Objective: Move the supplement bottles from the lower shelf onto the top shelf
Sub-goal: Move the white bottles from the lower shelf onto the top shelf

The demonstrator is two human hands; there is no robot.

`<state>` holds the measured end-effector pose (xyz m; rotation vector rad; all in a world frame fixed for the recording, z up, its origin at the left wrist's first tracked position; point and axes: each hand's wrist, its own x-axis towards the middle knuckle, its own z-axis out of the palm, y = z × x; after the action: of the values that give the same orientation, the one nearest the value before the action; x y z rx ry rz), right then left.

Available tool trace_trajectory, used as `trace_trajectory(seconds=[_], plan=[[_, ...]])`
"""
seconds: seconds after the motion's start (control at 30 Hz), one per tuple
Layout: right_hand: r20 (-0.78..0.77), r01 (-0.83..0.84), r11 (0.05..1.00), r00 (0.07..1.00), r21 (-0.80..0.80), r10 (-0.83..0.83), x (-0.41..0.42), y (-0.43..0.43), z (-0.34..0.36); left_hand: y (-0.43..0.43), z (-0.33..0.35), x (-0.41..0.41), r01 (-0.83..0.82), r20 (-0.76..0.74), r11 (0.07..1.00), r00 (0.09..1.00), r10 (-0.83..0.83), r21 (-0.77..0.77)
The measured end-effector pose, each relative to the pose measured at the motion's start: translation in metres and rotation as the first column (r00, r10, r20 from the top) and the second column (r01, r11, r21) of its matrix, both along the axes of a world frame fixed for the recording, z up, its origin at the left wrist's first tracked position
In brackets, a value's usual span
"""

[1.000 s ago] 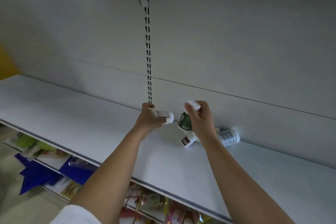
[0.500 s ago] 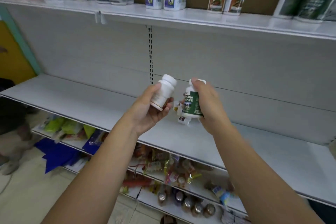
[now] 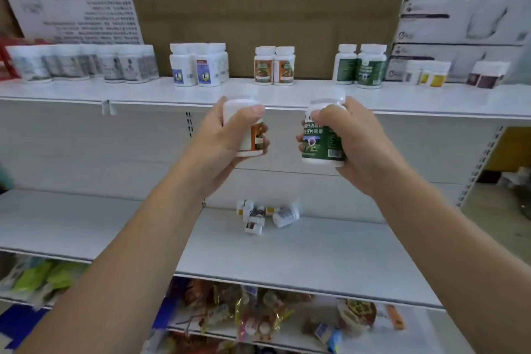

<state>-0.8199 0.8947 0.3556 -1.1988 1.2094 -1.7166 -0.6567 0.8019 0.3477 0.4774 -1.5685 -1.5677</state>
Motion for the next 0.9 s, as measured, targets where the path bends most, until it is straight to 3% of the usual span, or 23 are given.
trace_trajectory(seconds=[0.17, 0.33, 0.4, 0.67, 0.77, 0.9], plan=[[-0.092, 0.016, 0.999, 0.996, -0.048, -0.02, -0.04, -0.017, 0.036, -0.021, 0.04, -0.039, -0.052, 0.057, 0.967, 0.996, 0.069, -0.25], [-0.456, 0.194, 0.981, 0.871, -0.025, -0.184, -0.082, -0.051, 0.06, -0.063, 0.067, -0.068, -0.127, 0.194, 0.902, 0.955, 0.223, -0.414], [-0.542, 0.207, 0.978, 0.823, 0.003, -0.172, -0.097, -0.068, 0.063, -0.083, 0.072, -0.079, -0.123, 0.276, 0.885, 0.923, 0.268, -0.448], [-0.712, 0.106, 0.991, 0.702, 0.078, -0.019, -0.139, -0.128, 0.064, -0.154, 0.089, -0.11, -0.071, 0.484, 0.833, 0.786, 0.385, -0.549], [-0.744, 0.077, 0.994, 0.669, 0.071, 0.001, -0.152, -0.14, 0.059, -0.174, 0.089, -0.111, -0.114, 0.496, 0.82, 0.746, 0.444, -0.561], [-0.711, 0.014, 0.999, 0.703, 0.031, 0.013, -0.161, -0.148, 0.051, -0.19, 0.083, -0.113, -0.176, 0.451, 0.795, 0.744, 0.493, -0.58]])
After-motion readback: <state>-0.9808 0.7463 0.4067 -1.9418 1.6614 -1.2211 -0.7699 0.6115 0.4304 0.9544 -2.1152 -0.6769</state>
